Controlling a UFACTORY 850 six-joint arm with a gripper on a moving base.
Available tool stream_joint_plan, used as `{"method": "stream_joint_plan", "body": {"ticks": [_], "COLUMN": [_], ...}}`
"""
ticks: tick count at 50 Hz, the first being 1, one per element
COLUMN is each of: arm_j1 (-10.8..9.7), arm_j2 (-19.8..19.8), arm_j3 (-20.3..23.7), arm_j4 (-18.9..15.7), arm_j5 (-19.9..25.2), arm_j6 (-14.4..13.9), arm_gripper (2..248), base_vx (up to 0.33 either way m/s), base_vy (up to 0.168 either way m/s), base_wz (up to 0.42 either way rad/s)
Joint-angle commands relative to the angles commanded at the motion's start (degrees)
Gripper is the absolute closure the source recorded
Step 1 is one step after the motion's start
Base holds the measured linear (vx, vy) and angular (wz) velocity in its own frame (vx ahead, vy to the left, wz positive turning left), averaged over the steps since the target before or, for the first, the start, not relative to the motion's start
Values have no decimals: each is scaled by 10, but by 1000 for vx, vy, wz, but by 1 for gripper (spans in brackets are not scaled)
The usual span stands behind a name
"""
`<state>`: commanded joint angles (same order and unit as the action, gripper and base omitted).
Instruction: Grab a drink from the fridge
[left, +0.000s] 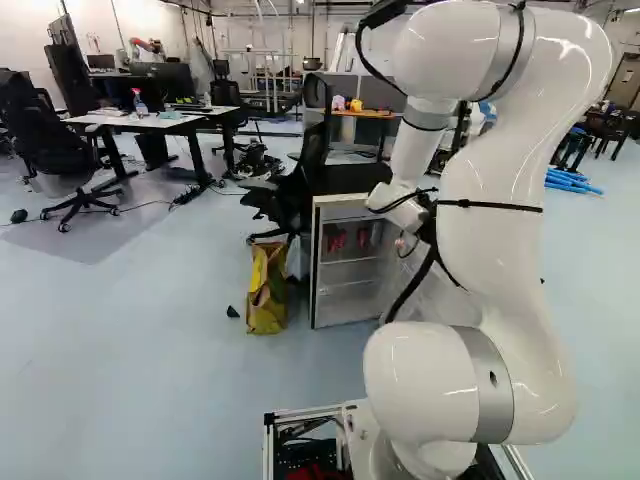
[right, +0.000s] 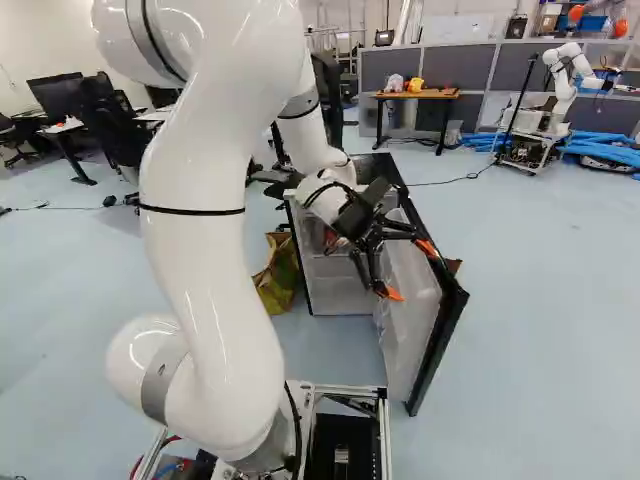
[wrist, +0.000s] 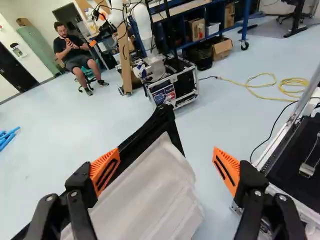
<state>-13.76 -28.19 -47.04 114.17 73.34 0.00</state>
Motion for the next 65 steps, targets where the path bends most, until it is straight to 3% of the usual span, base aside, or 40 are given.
{"method": "stream_joint_plan", "body": {"ticks": [43, 56, 65], "arm_j1": [-70, -69, -61], "arm_j2": [-59, -56, -40], "arm_j3": [-114, -109, -81], "arm_j4": [-84, -112, -152], "arm_j5": [-58, -69, -73], "arm_j6": [0, 0, 0], "arm_gripper": [3, 3, 3], "base_vx": [0, 0, 0], "base_vy": [0, 0, 0], "base_wz": [0, 0, 0]}}
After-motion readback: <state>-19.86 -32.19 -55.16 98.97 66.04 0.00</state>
